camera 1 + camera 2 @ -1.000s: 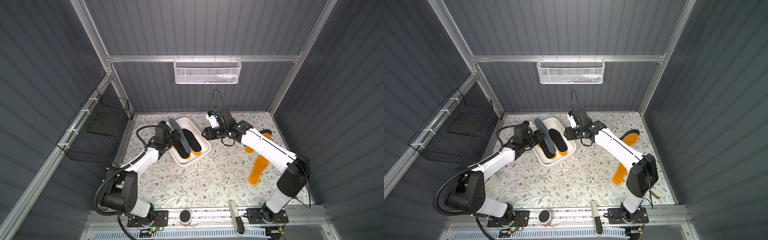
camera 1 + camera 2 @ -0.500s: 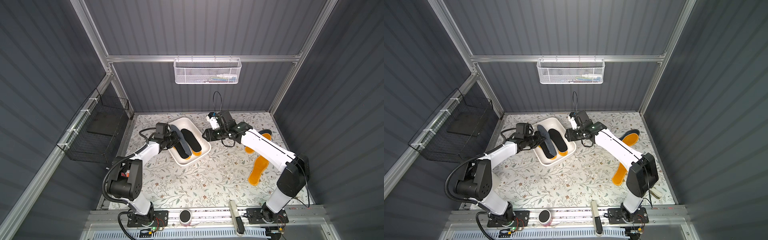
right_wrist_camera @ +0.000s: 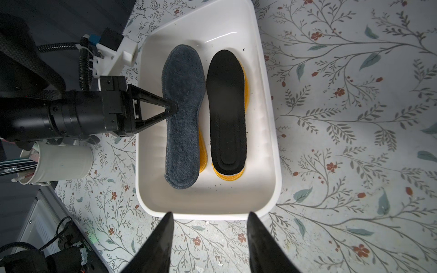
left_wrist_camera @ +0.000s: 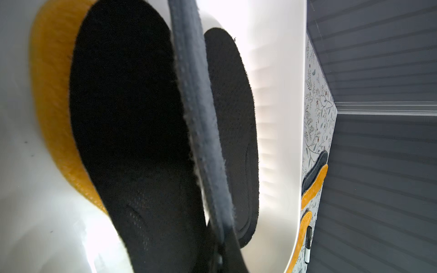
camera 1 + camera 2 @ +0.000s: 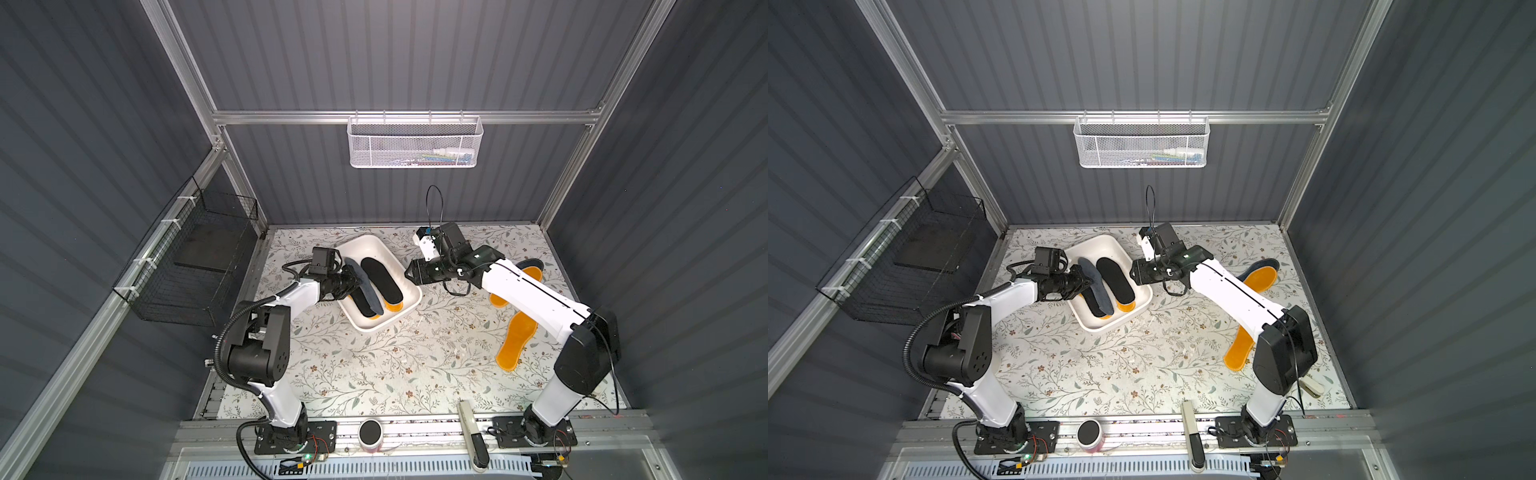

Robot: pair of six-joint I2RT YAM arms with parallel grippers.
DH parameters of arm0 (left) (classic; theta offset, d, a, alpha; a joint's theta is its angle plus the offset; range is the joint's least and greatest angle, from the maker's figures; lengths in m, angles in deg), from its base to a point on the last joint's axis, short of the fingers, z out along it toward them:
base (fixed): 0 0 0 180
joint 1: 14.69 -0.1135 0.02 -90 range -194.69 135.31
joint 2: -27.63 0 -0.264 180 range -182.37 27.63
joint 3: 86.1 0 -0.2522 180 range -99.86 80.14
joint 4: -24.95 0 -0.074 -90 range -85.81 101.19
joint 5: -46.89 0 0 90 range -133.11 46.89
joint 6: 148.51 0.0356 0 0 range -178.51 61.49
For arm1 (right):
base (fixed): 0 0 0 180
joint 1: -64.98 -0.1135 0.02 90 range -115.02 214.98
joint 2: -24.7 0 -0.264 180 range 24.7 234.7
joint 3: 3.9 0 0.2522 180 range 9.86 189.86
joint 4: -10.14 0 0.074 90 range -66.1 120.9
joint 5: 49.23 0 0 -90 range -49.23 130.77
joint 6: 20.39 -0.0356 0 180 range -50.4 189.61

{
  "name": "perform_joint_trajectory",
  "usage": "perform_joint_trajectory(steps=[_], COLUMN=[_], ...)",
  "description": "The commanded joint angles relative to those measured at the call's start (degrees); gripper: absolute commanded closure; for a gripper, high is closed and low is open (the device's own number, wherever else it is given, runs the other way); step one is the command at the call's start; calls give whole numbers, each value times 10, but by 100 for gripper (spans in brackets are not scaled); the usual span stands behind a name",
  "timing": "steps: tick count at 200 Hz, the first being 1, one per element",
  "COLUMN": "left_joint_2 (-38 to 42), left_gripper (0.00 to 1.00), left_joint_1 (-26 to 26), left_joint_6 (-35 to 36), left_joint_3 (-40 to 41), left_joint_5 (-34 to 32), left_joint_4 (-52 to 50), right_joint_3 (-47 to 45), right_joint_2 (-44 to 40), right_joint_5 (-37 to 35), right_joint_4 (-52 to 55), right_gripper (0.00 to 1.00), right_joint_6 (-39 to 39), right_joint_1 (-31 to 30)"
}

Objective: Put the insoles into the storage box
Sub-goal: Place the insole in the storage box.

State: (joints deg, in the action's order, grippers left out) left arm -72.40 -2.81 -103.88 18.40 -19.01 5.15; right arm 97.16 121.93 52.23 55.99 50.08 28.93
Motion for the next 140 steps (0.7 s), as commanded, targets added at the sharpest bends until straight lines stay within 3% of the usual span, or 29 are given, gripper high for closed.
perform_joint_trajectory(steps=[1,140], left_joint_2=[-12,-14], left_gripper=[100,100], left_joint_1=[-6,-12], left_joint_6=[-2,23], left_joint_3=[-22,-42], left_joint_5=[18,-19], left_joint_4=[-13,-71], right_joint_3=[-7,-25], right_joint_2=[-13,-12], right_joint_5=[3,16], right_joint_4=[-5,-22], right_gripper=[49,48], right_joint_6=[-8,-14], right_joint_1=[3,15])
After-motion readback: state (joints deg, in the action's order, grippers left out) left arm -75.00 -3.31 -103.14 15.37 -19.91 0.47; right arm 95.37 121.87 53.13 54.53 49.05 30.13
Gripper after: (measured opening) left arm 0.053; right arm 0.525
